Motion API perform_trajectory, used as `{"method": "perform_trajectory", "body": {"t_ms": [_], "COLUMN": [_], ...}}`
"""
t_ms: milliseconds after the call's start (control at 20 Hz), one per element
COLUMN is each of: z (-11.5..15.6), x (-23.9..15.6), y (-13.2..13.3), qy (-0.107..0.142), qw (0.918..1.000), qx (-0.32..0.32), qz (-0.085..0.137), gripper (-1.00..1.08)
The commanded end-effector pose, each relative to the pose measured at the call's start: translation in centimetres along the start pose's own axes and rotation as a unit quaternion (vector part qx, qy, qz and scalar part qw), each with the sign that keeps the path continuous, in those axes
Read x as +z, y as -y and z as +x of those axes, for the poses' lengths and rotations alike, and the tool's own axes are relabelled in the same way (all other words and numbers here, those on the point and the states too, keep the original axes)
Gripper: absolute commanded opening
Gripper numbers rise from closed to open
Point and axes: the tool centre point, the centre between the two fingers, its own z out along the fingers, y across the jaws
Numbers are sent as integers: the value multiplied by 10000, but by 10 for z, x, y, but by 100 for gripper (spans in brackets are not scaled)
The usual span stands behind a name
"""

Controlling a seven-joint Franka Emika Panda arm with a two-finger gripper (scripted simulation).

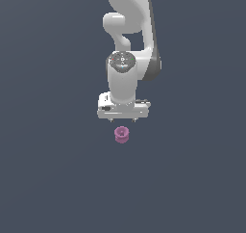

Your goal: Pick up the object and move it to a goal position.

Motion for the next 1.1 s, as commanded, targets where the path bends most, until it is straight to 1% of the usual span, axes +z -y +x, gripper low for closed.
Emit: {"method": "perform_trajectory", "body": {"t_ms": [0, 500, 800, 1050], "z": [0, 4, 4, 5], "x": [0, -8, -6, -2], "y": [0, 6, 6, 5], "qy": [0, -21, -22, -31], "qw": [10000, 9999, 9999, 9996], "qx": [0, -45, 15, 259], "qz": [0, -119, -109, -96], "gripper": [100, 100, 100, 100]}}
